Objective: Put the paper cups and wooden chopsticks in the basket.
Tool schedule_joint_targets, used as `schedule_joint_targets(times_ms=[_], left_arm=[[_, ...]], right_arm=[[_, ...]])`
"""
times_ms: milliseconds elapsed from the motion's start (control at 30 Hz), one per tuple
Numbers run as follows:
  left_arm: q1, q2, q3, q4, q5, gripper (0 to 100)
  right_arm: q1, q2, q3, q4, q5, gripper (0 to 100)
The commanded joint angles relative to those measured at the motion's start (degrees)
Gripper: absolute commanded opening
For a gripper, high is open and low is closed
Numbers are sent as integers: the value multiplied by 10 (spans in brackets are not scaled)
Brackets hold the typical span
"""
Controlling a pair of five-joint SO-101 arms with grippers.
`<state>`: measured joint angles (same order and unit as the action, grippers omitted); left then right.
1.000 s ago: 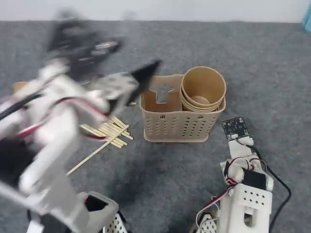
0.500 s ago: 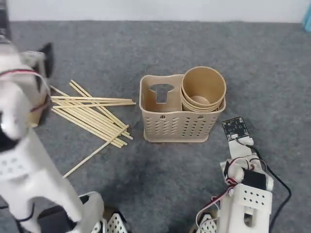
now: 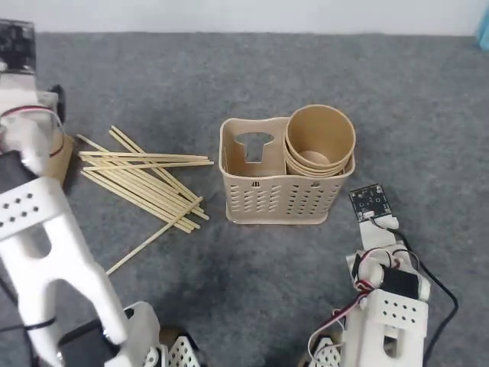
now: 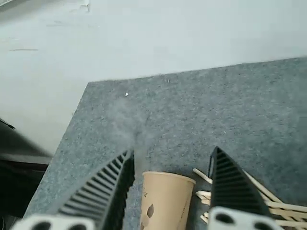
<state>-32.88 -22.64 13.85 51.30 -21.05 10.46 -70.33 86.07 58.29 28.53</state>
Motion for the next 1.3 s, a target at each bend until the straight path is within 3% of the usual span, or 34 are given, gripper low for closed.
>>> schedule_joint_targets(times_ms=[0,733,967,1167,1267], left_arm=[[-4,11,18,-54,-8,242],[-26,490,-344,-35,32,242],[-29,615,-489,91,32,228],[-35,688,-655,289,27,77],[-48,717,-738,389,27,49]], right_arm=[[0,-11,-4,-7,5,162],[0,-11,-4,-7,4,162],[0,-11,-4,-7,6,162],[0,-11,-4,-7,6,162],[0,-11,-4,-7,6,162]])
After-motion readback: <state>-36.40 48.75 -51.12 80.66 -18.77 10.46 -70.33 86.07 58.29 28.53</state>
